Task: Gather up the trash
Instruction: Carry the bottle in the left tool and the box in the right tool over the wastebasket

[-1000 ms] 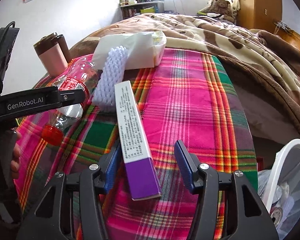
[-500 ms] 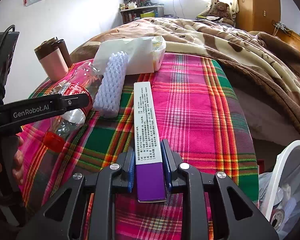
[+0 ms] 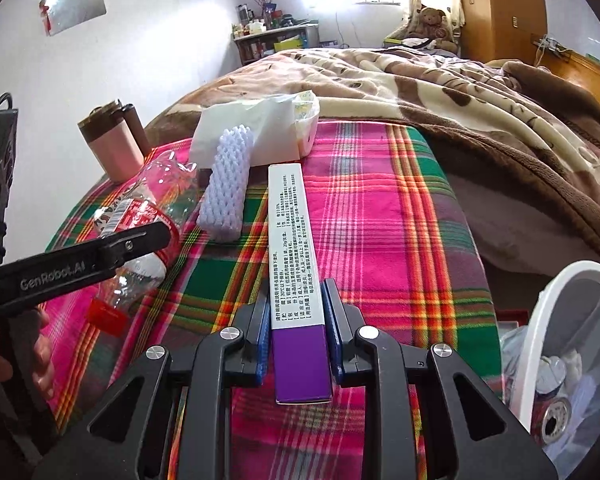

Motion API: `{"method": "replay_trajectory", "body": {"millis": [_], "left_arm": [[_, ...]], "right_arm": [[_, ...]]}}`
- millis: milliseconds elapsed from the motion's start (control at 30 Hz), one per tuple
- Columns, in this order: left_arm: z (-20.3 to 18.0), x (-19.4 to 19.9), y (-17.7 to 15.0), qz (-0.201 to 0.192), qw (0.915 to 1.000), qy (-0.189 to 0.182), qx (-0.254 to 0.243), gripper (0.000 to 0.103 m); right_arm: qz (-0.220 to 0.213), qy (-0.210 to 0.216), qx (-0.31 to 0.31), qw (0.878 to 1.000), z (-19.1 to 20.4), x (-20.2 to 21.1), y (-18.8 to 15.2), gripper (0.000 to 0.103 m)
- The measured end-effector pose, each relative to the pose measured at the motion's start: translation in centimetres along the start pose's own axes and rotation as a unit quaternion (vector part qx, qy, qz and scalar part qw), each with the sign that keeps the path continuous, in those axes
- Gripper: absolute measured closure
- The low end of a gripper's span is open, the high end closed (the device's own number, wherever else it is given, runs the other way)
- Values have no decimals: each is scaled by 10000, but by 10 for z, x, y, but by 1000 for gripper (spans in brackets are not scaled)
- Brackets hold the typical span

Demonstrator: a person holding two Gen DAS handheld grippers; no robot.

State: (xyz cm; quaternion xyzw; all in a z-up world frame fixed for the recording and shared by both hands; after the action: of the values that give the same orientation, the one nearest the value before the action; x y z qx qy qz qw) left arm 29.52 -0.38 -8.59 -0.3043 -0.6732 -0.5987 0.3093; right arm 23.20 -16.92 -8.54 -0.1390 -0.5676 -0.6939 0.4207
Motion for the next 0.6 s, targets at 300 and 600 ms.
{"method": "replay_trajectory", "body": {"millis": [300, 600], "left_arm": [[-19, 36, -17, -170, 9995, -160, -201, 37], [-54, 71, -28, -407, 9970, -437, -485, 37]], "right_arm": [[-287, -22, -159, 9995, -5, 30, -3, 79], [-597, -191, -329, 9975, -20, 68, -12, 79]]}}
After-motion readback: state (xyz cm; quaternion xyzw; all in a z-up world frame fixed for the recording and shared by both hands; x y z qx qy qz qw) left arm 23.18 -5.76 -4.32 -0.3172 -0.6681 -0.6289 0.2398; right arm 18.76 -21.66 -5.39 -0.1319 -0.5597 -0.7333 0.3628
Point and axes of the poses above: each gripper's, at about its wrist camera, not at the fingertips, and x roughly against the way its jaws point, z to its left, y to its top, the point moved 8 cm from there along -x, roughly the way its jaws point, and after that the axes turned 11 degrees about y, right-handed, at the moved point
